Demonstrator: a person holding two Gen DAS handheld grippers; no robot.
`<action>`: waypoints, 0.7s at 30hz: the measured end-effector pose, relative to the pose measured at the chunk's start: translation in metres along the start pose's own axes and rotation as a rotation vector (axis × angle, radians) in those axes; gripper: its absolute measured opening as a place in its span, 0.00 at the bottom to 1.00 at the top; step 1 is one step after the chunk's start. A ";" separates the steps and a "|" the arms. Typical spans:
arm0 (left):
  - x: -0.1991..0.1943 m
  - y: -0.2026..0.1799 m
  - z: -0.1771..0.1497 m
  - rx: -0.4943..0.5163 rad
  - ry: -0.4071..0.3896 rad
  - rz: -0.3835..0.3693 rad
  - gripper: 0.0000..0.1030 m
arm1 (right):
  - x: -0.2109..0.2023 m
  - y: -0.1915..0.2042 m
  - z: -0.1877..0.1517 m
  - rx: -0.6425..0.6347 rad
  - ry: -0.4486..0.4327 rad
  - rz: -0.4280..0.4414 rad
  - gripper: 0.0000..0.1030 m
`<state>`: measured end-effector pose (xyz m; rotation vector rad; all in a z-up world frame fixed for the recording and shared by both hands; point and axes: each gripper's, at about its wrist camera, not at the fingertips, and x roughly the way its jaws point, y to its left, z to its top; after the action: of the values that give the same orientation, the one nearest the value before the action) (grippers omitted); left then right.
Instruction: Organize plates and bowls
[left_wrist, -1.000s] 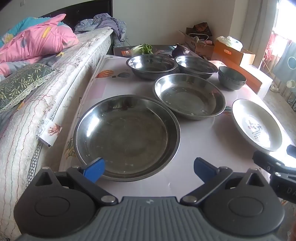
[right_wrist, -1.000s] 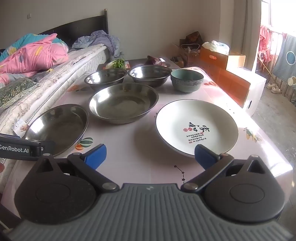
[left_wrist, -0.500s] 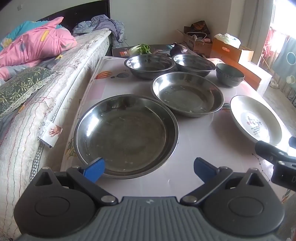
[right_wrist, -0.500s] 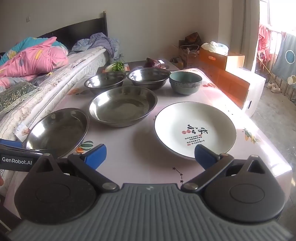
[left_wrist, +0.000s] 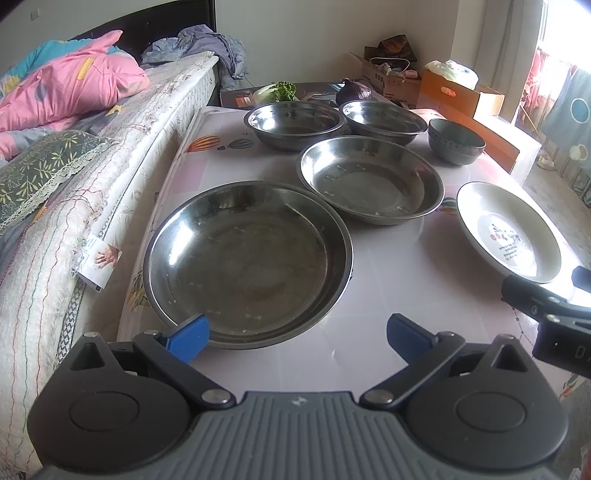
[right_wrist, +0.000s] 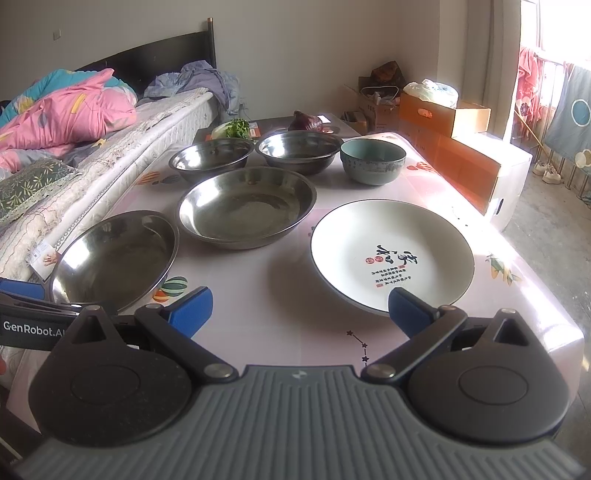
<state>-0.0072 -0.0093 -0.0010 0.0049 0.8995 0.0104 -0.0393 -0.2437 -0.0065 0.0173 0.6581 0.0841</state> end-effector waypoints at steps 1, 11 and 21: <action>0.000 0.000 0.000 0.001 0.001 0.000 1.00 | 0.000 0.000 0.000 0.000 0.001 0.001 0.99; 0.000 0.001 0.000 0.001 0.003 0.000 1.00 | 0.002 0.003 0.001 -0.010 0.017 0.008 0.99; 0.000 0.001 0.000 0.000 0.003 0.001 1.00 | 0.002 0.004 0.001 -0.012 0.021 0.006 0.99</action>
<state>-0.0070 -0.0086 -0.0008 0.0053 0.9024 0.0113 -0.0377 -0.2399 -0.0070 0.0072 0.6786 0.0944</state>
